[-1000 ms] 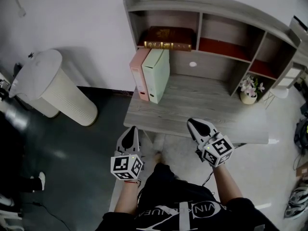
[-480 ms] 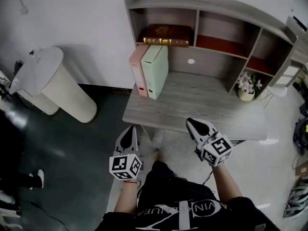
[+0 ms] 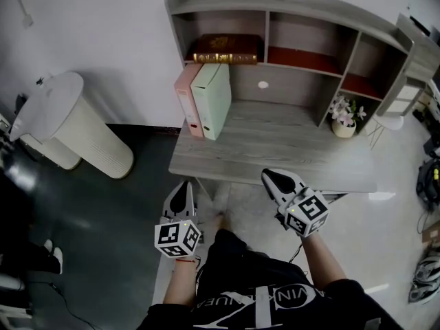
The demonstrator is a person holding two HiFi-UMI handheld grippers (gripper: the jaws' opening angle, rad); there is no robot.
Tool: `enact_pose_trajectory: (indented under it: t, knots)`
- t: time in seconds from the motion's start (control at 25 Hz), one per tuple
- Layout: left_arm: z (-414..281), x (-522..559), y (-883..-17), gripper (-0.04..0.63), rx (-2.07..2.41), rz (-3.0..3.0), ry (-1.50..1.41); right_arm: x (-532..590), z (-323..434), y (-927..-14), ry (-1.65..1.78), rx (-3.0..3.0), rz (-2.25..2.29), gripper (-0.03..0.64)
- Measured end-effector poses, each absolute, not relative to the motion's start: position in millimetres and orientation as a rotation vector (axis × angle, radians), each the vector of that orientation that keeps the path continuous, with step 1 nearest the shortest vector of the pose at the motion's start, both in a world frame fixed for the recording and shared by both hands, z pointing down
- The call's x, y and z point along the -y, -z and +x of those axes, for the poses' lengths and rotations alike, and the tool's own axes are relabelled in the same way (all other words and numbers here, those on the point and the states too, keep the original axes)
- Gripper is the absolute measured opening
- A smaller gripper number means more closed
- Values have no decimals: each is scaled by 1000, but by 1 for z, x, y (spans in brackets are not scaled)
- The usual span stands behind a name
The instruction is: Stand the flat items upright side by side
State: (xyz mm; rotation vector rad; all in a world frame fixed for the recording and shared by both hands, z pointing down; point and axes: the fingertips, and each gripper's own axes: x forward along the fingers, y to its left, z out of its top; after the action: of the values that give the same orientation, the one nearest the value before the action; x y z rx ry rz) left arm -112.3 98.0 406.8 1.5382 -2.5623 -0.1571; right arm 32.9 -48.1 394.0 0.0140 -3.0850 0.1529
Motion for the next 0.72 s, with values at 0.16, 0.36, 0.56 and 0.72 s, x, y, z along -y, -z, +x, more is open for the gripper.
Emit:
enact_pose_trajectory:
  t: [0.16, 0.36, 0.56, 0.72]
  knots:
    - [-109, -98, -407, 5, 2560, 1542, 155, 46, 38, -397, -132, 3081, 7, 11]
    - [-105, -98, -405, 5, 2564, 1538, 150, 46, 43, -396, -148, 3088, 7, 11]
    - [-102, -95, -400, 5, 2571, 1547, 147, 46, 45, -392, -166, 3105, -8, 11]
    - [-102, -92, -394, 5, 2590, 1558, 131, 47, 45, -388, -176, 3131, -31, 11]
